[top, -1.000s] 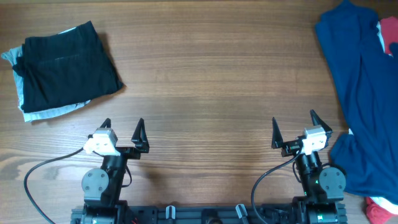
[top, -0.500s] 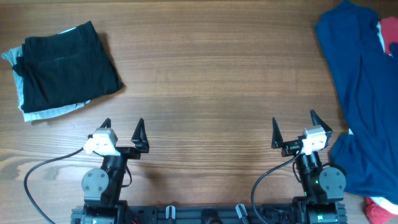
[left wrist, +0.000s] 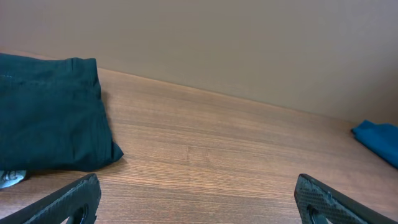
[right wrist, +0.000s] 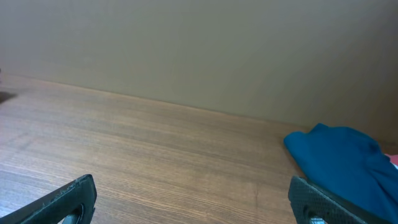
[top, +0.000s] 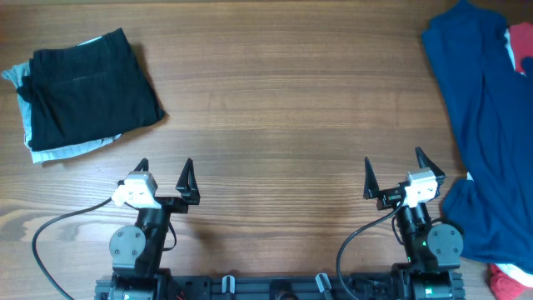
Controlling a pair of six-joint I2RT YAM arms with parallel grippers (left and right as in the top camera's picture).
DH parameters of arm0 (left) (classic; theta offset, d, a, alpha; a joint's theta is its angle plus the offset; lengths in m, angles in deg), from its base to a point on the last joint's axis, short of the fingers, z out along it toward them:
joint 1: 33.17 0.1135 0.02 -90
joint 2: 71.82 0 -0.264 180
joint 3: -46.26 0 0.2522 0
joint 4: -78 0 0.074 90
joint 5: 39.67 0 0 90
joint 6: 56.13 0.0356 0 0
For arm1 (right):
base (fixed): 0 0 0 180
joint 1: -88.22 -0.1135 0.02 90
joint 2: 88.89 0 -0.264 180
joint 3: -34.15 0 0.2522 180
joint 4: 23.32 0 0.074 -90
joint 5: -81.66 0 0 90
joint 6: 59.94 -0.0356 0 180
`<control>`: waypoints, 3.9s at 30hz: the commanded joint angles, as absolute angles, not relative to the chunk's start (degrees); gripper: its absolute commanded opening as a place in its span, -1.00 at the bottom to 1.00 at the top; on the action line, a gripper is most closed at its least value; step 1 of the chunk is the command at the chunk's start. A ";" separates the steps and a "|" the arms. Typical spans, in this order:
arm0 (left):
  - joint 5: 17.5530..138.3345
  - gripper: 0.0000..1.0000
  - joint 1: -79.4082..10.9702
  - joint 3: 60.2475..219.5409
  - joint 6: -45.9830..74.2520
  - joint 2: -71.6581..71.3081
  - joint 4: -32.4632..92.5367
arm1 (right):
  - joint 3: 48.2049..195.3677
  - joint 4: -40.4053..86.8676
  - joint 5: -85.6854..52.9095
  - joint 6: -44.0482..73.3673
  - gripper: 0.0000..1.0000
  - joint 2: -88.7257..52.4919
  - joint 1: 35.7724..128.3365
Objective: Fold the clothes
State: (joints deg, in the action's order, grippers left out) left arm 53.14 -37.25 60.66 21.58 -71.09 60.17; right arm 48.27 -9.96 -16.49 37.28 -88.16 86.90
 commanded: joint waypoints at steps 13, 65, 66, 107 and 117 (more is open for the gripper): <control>52.24 1.00 -37.55 60.33 22.71 -71.66 59.88 | 48.23 -10.16 -17.45 36.25 1.00 -88.68 87.11; 62.93 1.00 -37.55 109.88 18.41 -24.03 16.08 | 92.44 46.52 4.43 -17.16 1.00 -15.51 108.93; 62.95 1.00 -37.55 109.88 18.39 -24.03 16.19 | 91.39 45.47 4.78 -16.92 1.00 -15.31 109.85; 62.91 1.00 -37.55 109.86 18.41 -24.01 17.28 | 112.27 43.94 -13.73 4.93 -0.91 -26.98 111.90; 62.93 1.00 -37.55 109.86 18.41 -24.01 17.70 | 123.63 48.20 -32.00 12.50 -0.91 -34.43 75.99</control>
State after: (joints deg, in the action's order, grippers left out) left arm 62.23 -37.25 108.75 18.45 -23.92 17.50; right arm 123.94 47.07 -24.90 8.85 -36.27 84.38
